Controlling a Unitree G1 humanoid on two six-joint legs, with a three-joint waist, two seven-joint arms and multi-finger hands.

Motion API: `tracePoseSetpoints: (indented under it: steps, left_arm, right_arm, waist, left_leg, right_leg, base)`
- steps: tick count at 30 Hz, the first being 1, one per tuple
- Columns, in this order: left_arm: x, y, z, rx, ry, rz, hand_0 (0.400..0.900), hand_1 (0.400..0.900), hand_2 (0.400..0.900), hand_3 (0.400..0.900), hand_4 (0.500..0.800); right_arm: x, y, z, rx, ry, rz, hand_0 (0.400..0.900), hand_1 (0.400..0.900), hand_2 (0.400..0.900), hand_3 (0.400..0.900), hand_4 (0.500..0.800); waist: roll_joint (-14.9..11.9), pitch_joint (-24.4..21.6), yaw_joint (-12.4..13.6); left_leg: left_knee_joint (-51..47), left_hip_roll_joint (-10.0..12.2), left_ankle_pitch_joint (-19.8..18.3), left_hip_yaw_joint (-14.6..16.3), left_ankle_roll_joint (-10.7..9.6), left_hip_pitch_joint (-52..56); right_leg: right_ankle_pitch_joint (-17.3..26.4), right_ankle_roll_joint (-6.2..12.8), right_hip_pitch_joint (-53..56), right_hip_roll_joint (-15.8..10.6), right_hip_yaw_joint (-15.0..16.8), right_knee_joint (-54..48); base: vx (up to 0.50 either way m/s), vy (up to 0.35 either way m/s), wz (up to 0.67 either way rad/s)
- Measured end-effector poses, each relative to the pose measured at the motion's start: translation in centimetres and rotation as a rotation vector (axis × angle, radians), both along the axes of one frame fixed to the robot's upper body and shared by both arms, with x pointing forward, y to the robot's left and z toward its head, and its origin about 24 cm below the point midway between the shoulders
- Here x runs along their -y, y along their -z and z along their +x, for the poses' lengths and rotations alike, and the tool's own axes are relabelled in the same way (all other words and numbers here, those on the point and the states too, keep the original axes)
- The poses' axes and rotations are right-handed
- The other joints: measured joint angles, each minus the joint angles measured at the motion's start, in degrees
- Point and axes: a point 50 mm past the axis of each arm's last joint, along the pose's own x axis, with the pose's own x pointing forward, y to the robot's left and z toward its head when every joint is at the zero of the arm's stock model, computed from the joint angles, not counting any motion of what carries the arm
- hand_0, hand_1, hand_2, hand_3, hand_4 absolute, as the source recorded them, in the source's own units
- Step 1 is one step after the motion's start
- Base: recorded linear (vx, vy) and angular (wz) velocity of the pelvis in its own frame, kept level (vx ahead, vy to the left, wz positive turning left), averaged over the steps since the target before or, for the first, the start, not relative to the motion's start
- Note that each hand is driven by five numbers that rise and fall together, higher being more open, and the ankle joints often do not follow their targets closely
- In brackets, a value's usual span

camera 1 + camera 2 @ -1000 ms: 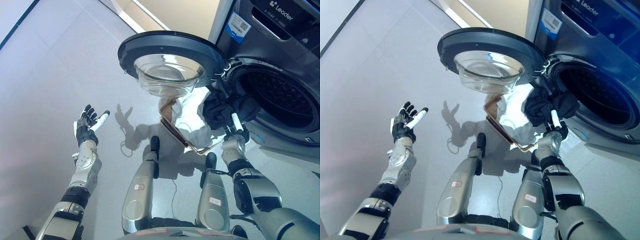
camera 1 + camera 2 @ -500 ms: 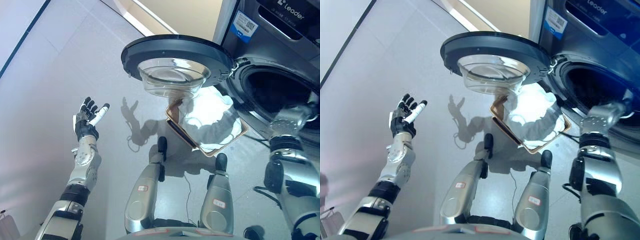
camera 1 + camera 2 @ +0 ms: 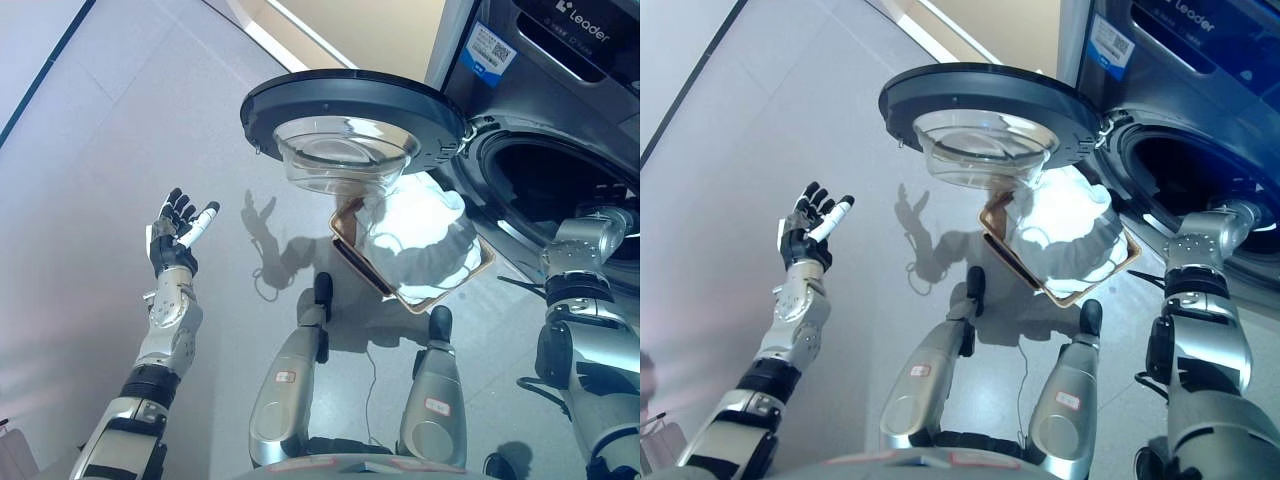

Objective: Put the clothes in the basket into the washing machine.

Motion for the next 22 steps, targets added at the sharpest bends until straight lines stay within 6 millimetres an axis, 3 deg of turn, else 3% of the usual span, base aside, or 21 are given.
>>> tracePoseSetpoints:
  steps: [4, 8, 16, 22]
  left_arm:
    - [0.1, -0.3, 0.3, 0.011, 0.005, 0.001, 0.900, 0.900, 0.900, 0.900, 0.800]
    - [0.3, -1.1, 0.9, 0.034, 0.012, 0.007, 0.900, 0.900, 0.900, 0.900, 0.800]
    - [0.0, -1.3, 1.1, 0.034, 0.009, 0.020, 0.900, 0.900, 0.900, 0.900, 0.800]
    - [-0.7, -1.1, 0.9, 0.010, 0.000, 0.083, 0.900, 0.900, 0.900, 0.900, 0.800]
  right_arm:
    - [-0.4, 1.0, 0.3, -0.108, -0.045, -0.063, 0.900, 0.900, 0.900, 0.900, 0.800]
    - [-1.9, 3.0, 0.9, -0.394, -0.162, -0.318, 0.900, 0.900, 0.900, 0.900, 0.800]
    - [-9.9, 10.6, 1.5, -0.750, -0.531, -0.648, 0.900, 0.900, 0.900, 0.900, 0.800]
    - [-12.1, 14.0, -0.2, -0.938, -0.683, -0.941, 0.900, 0.900, 0.900, 0.900, 0.800]
  waist:
    - [-0.25, 0.17, -0.07]
    - [-1.14, 0.62, -0.09]
    - [-5.69, 0.46, 0.17]
    - [-8.84, -0.82, 0.25]
  left_leg:
    - [0.19, 0.22, 0.00, -0.57, 0.00, -0.01]
    - [1.01, 0.32, -0.09, -1.48, -0.10, 0.00]
    - [4.29, 2.03, -1.54, -2.40, -0.92, 1.01]
    - [3.86, 2.74, -2.00, -2.32, -0.71, 3.11]
  right_leg:
    - [0.81, -0.75, 0.37, 0.43, -0.11, 0.04]
    - [1.21, -0.28, 1.31, 0.67, -0.70, 0.07]
    - [1.30, -0.57, 4.67, 2.27, -1.57, -1.27]
    - [3.05, -2.43, 8.98, 3.22, -2.01, -6.46]
  base:
    - [0.01, -0.004, 0.06]
    - [0.01, -0.008, 0.07]
    - [0.06, -0.002, 0.00]
    - [0.05, -0.012, 0.01]
